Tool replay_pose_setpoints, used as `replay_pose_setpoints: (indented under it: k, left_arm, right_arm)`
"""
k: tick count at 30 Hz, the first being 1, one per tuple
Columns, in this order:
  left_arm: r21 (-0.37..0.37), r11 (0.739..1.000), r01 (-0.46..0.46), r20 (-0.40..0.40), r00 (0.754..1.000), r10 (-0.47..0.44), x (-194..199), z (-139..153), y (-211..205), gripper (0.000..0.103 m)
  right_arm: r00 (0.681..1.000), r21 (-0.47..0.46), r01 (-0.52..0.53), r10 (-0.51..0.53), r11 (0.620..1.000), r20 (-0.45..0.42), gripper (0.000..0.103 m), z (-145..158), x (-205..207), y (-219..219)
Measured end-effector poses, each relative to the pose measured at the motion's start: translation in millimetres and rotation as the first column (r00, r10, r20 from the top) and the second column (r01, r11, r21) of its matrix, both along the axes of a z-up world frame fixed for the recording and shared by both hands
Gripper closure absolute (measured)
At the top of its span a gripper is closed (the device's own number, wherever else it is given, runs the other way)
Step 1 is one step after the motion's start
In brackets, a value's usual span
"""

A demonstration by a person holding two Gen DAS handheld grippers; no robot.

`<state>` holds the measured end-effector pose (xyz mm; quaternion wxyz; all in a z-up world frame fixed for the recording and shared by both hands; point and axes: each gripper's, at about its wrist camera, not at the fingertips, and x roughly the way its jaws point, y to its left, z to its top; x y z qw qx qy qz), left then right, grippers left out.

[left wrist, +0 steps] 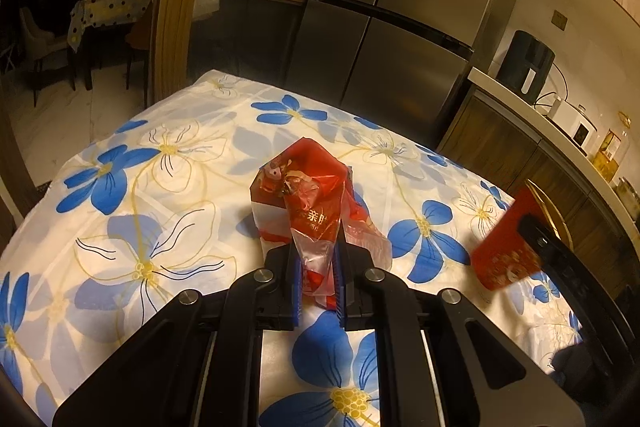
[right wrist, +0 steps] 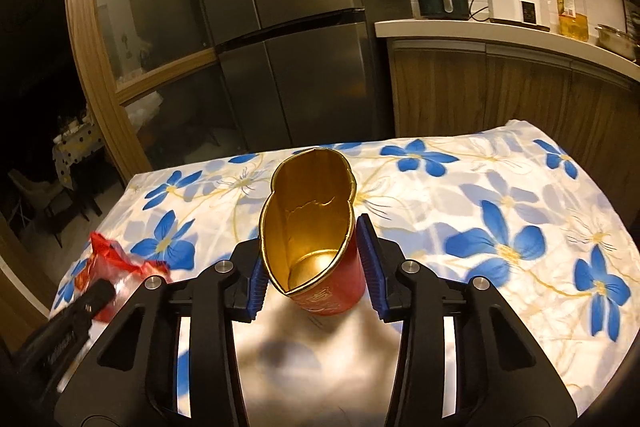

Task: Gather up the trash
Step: 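Carry the clear bag and small red cup over the black bin and open both tools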

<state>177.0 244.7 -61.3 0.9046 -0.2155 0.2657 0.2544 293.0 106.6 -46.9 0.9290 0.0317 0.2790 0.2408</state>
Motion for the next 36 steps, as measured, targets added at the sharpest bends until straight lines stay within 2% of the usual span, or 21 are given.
replay_pose_setpoints:
  k: [11, 20, 28, 36]
  left_arm:
    - [0.069, 0.995, 0.079, -0.002, 0.997, -0.079, 3, 18, -51, 0.091]
    - [0.099, 0.971, 0.217, -0.002, 0.976, -0.217, 19, 27, -127, 0.091]
    - [0.135, 0.928, 0.346, 0.0, 0.937, -0.35, 38, 37, -202, 0.091]
    - [0.168, 0.865, 0.474, -0.006, 0.877, -0.48, 55, 45, -275, 0.091]
  right_arm:
    - [0.999, 0.026, 0.041, -0.042, 0.999, 0.031, 0.063, 15, -33, -75]
    - [0.99, 0.032, 0.12, -0.122, 0.992, 0.07, 0.063, 28, -59, -152]
    - [0.971, 0.034, 0.221, -0.223, 0.975, 0.086, 0.063, 32, -69, -223]
    - [0.942, 0.043, 0.314, -0.317, 0.948, 0.106, 0.063, 38, -74, -284]
